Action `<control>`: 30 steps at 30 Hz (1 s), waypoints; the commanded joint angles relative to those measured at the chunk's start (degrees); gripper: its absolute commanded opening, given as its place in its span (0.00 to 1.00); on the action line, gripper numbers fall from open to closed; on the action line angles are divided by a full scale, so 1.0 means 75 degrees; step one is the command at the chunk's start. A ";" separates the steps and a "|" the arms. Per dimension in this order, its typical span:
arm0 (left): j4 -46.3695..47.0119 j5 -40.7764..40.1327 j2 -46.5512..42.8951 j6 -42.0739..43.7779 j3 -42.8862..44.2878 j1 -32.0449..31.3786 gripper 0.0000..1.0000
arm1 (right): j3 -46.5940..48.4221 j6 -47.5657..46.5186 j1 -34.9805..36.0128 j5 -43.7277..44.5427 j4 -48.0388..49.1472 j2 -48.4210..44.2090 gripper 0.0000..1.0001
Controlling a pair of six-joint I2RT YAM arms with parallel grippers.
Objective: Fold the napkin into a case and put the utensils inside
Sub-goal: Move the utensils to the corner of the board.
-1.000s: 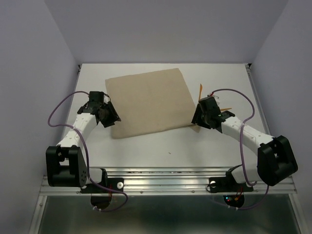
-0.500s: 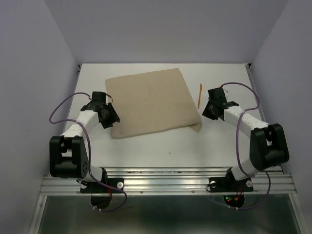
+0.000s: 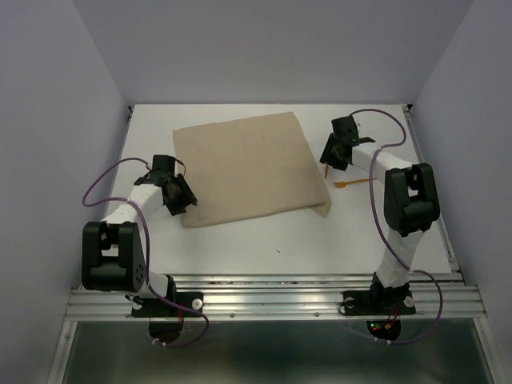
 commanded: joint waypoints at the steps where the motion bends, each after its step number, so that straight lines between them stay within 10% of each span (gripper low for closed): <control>1: -0.0075 -0.0150 -0.0169 0.0065 0.0427 -0.0030 0.52 | 0.1262 -0.0358 -0.0060 0.0561 -0.0255 0.0923 0.50; 15: -0.0216 -0.0220 -0.0088 0.0182 0.0603 -0.0030 0.52 | 0.1420 -0.0160 -0.0668 0.0984 -0.0467 0.1711 0.12; 26: -0.0134 -0.0068 -0.0005 0.0229 0.0662 -0.0030 0.52 | 0.0119 -0.0288 -0.1959 0.1136 -0.0222 0.0551 0.13; 30: -0.0145 -0.0044 -0.0040 0.0229 0.0685 -0.0030 0.52 | -0.0267 -0.0253 -0.2029 0.0808 -0.0011 0.0024 0.36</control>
